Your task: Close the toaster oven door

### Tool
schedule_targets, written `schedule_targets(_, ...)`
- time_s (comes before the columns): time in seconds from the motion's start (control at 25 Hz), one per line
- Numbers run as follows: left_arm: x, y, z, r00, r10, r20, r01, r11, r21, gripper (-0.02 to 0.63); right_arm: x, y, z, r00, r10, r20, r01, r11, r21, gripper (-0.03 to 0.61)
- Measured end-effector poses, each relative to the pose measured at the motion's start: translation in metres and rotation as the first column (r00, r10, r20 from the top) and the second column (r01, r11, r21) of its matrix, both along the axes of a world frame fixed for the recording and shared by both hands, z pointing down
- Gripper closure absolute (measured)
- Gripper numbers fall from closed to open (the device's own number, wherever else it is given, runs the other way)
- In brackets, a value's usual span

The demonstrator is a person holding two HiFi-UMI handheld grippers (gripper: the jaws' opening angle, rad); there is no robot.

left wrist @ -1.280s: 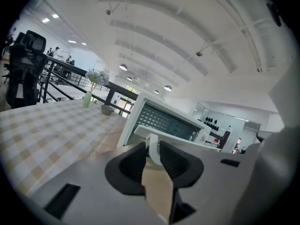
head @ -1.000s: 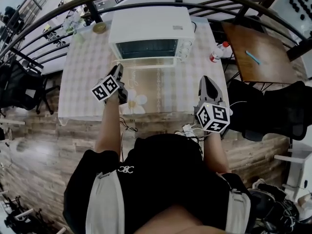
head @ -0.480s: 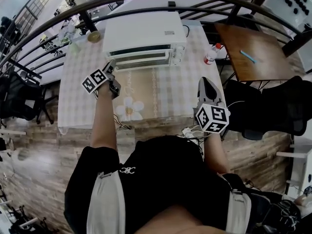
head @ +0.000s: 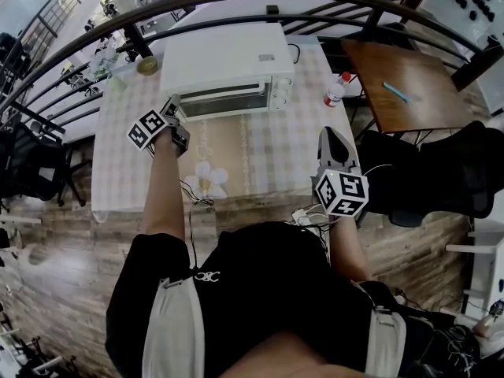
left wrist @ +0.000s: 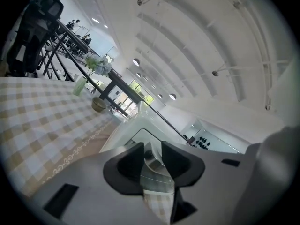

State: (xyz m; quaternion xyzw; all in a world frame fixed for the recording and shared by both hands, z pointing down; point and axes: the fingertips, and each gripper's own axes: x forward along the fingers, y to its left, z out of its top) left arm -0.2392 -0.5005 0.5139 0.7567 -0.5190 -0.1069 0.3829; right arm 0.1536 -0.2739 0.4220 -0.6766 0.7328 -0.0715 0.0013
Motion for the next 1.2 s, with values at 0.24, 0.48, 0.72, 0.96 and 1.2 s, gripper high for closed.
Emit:
schedule_targets(0.24,-0.029,0.029,-0.046,0.989,-0.148,0.01,0.145,0.98,0.138,0.554,-0.012,-0.003,-0.008,0.999,-0.053,0.004,0.053,0.998,0.02,0.584)
schedule_targets(0.48,-0.052,0.089,-0.13,0.945,-0.271,0.182,0.195,0.917,0.349,0.583,-0.038,-0.01,-0.022,0.991,-0.13,-0.012,0.13,0.989,0.066,0.584)
schedule_targets(0.72,-0.032,0.154,-0.184,0.806,-0.34,0.484,0.054,0.857,0.512,0.588,-0.063,-0.017,-0.034,0.981,-0.192,0.009,0.19,0.975,0.113,0.584)
schedule_targets(0.96,0.027,0.206,-0.184,0.782,-0.284,0.556,-0.064,0.85,0.523,0.588,-0.084,-0.02,-0.047,0.969,-0.246,0.007,0.242,0.957,0.16,0.586)
schedule_targets(1.2,0.087,0.238,-0.154,0.795,-0.185,0.577,-0.151,0.862,0.484,0.588,-0.112,-0.012,-0.049,0.945,-0.326,-0.041,0.328,0.929,0.173,0.586)
